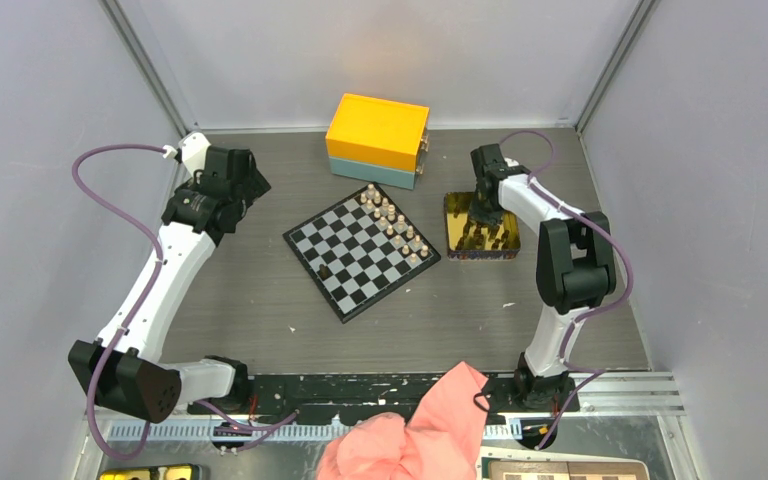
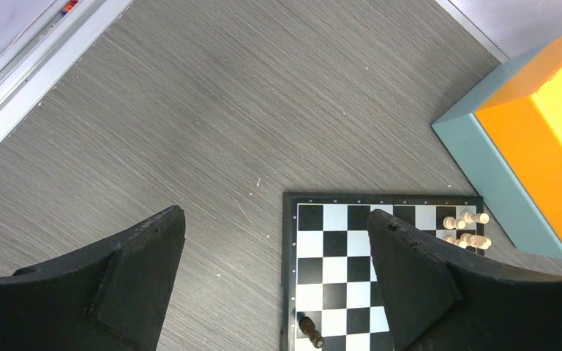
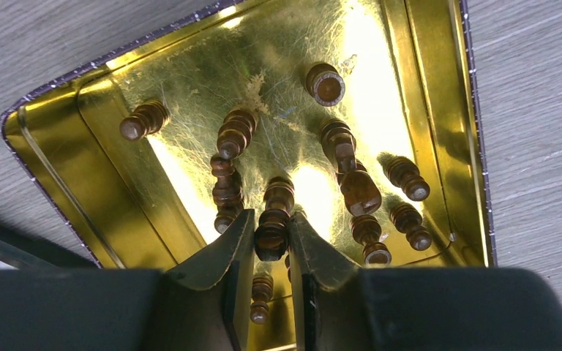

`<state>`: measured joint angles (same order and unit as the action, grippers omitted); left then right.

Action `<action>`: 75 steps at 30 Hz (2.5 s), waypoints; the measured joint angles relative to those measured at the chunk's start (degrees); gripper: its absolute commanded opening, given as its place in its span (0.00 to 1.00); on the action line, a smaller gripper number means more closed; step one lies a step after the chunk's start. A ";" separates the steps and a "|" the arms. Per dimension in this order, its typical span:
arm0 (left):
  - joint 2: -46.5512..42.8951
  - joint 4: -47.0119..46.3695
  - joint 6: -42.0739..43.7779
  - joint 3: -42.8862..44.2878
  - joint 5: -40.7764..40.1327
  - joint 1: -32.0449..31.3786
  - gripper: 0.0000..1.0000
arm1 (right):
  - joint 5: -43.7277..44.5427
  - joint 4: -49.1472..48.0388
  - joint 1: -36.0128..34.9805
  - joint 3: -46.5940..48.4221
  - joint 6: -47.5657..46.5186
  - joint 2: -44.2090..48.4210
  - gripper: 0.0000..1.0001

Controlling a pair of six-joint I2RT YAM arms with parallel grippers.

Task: Set up the chess pieces on the board
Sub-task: Pick up the chess piece from the storage box, then place the chess piece on the chessboard.

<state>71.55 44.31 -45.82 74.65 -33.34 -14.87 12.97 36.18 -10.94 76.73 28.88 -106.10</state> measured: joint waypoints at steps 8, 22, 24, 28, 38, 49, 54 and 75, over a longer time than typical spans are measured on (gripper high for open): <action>-0.39 0.00 -0.02 -0.68 0.00 0.00 0.95 | -0.09 -2.32 0.09 -0.04 0.02 3.10 0.01; -2.21 0.07 -0.22 -1.70 0.02 0.04 0.95 | -0.76 0.63 -8.07 4.83 -0.68 5.27 0.01; -2.62 0.11 -0.24 -2.21 0.07 0.15 0.95 | -0.59 1.51 -11.58 6.40 -0.76 5.27 0.00; -4.02 0.17 -0.33 -3.65 0.22 0.44 0.95 | 0.02 3.13 -19.34 9.38 -0.90 5.27 0.00; -6.34 0.24 -0.72 -6.08 1.05 0.44 0.95 | 1.73 5.97 -33.31 14.73 -0.87 2.60 0.00; -8.00 0.13 -1.73 -8.79 1.92 0.44 0.95 | 1.55 6.75 -39.78 21.59 -1.57 -8.98 0.00; -8.74 0.15 -1.77 -10.03 1.95 0.44 0.96 | 0.79 6.78 -39.85 24.79 -2.19 -12.85 0.01; -8.94 0.13 -1.79 -10.82 1.95 0.44 0.96 | -1.90 8.76 -40.94 33.64 -4.35 -20.83 0.01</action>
<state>62.61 44.45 -47.62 63.83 -31.40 -14.44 11.07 44.95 -51.88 110.37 24.53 -126.93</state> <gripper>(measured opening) 0.955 0.273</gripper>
